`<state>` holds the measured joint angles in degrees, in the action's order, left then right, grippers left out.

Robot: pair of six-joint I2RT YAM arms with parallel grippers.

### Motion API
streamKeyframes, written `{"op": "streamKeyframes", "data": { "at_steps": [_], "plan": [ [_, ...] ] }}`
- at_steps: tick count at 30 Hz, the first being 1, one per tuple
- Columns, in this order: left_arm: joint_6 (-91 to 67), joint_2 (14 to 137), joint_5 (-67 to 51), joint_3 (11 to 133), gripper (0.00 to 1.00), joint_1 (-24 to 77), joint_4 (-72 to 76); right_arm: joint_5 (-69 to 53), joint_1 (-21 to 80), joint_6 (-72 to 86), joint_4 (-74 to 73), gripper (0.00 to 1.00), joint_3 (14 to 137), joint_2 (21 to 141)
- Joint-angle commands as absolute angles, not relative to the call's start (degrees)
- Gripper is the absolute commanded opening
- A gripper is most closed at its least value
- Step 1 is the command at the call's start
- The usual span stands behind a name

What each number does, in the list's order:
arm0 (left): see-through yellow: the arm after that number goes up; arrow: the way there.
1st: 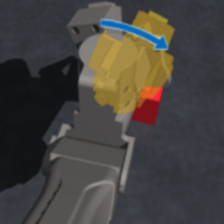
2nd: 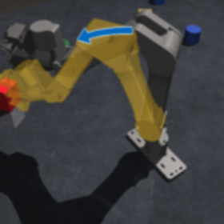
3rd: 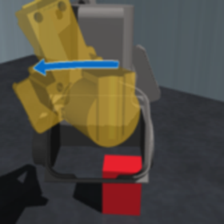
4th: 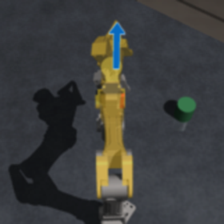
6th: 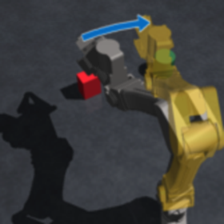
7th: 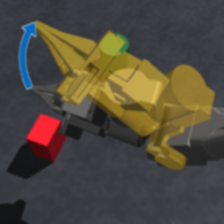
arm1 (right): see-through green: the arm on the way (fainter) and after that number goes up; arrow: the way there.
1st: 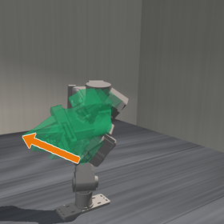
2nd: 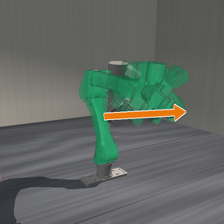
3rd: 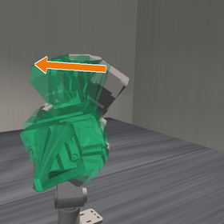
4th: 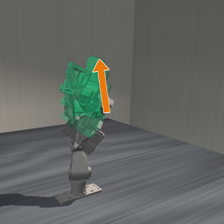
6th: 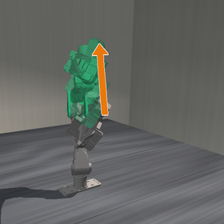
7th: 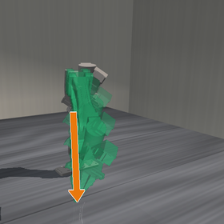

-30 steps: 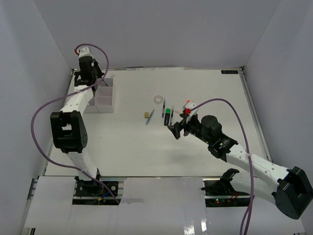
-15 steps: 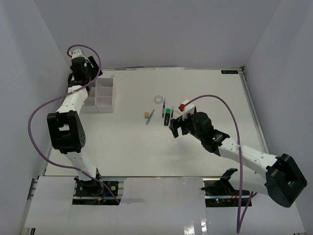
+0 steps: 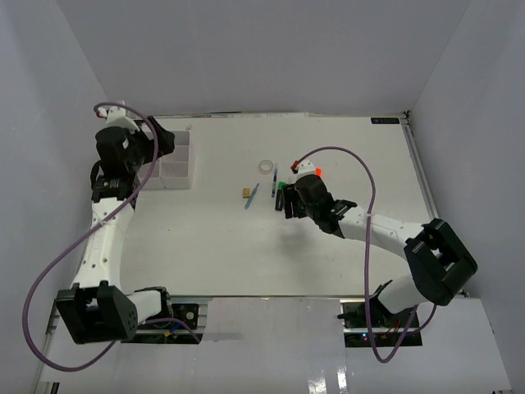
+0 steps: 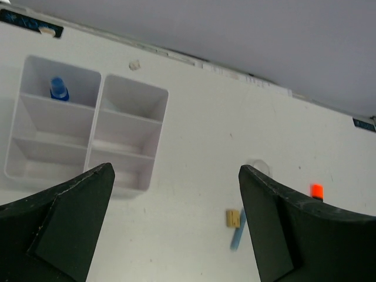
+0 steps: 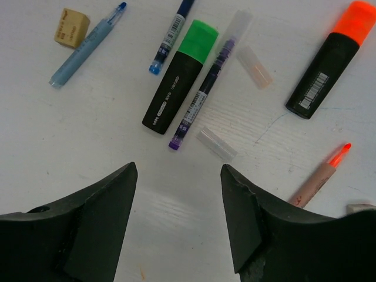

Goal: Sort the stationery into containers
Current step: Pick up the pen from the center of the board.

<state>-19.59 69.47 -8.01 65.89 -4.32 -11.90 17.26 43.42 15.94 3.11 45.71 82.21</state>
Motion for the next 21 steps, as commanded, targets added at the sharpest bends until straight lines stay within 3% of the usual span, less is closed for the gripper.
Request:
{"op": "streamKeyframes", "data": {
  "at_steps": [1,6,10,21],
  "plan": [
    [-19.3,64.9,-13.3,57.1,0.98,-3.8,-14.4,19.3,43.6,21.4,1.6,0.65,49.8,87.1],
    [-18.2,59.0,-11.7,48.5,0.98,-3.2,-10.2,21.7,43.6,24.7,1.4,0.51,53.0,93.7],
    [-18.8,59.4,-13.5,49.0,0.98,-3.2,-10.6,25.5,43.4,25.0,1.2,0.42,56.3,97.2],
    [-18.9,58.4,-11.8,48.3,0.98,-3.2,-10.6,25.7,40.3,27.0,0.1,0.37,63.3,104.0]
  ]
}}
